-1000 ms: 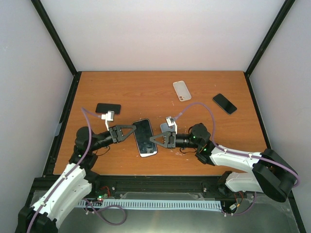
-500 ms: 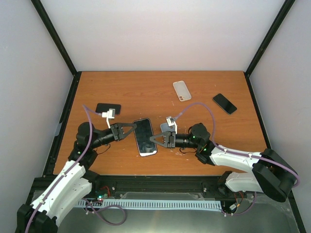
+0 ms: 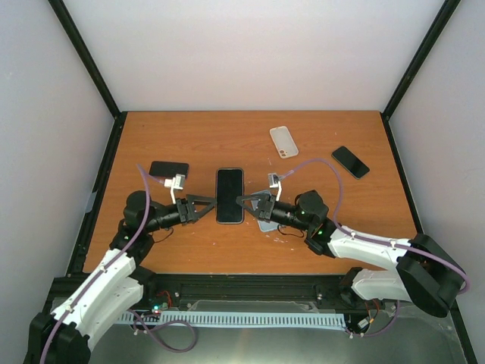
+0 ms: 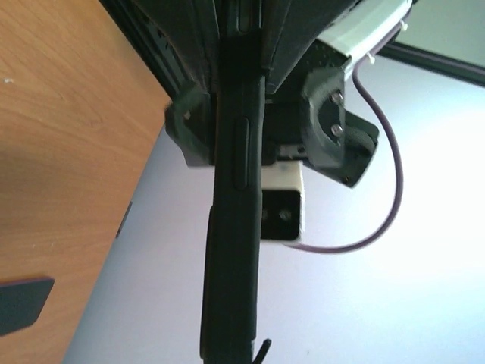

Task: Put the phone into the phone case

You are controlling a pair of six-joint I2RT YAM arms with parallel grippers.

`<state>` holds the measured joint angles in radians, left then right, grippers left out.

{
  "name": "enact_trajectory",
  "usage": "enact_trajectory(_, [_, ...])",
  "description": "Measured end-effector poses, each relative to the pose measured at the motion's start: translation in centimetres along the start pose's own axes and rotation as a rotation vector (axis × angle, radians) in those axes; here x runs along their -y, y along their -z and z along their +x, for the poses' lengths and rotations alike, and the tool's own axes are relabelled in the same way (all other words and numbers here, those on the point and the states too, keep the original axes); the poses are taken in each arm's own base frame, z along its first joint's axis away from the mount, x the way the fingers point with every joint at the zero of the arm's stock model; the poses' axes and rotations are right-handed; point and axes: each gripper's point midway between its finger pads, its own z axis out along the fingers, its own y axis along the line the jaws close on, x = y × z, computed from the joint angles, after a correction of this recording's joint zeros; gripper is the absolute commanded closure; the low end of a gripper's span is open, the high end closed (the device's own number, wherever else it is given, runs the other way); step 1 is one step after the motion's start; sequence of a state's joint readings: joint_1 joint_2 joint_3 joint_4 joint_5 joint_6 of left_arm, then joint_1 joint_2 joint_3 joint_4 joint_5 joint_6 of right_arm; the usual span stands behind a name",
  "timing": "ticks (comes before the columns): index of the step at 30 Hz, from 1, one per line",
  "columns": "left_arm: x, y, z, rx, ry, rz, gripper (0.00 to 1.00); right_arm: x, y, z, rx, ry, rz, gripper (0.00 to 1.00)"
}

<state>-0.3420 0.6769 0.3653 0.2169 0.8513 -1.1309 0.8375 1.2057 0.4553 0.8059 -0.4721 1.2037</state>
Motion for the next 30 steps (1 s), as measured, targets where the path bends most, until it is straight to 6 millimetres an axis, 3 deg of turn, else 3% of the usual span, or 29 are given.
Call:
enact_trajectory(6, [-1.0, -0.3, 1.5, -0.074, 0.042, 0.030, 0.28, -0.5, -0.2, -1.9, 0.094, -0.021, -0.010, 0.88])
enact_trajectory(14, [-0.2, -0.3, 2.0, -0.107, 0.030, 0.076, 0.41, -0.3, -1.2, -3.0, 0.132, -0.049, -0.020, 0.89])
enact_trajectory(20, [-0.4, -0.5, 2.0, -0.117, 0.033, 0.078, 0.73, 0.7, -1.7, -2.9, 0.128, -0.084, -0.015, 0.88])
enact_trajectory(28, [-0.3, -0.5, 1.7, -0.101, 0.031, 0.068, 0.98, 0.7, -1.8, -2.9, 0.132, -0.090, -0.024, 0.88])
enact_trajectory(30, [-0.4, -0.5, 1.6, -0.095, 0.033, 0.060, 1.00, 0.8, -1.7, -2.9, 0.132, -0.089, -0.025, 0.89])
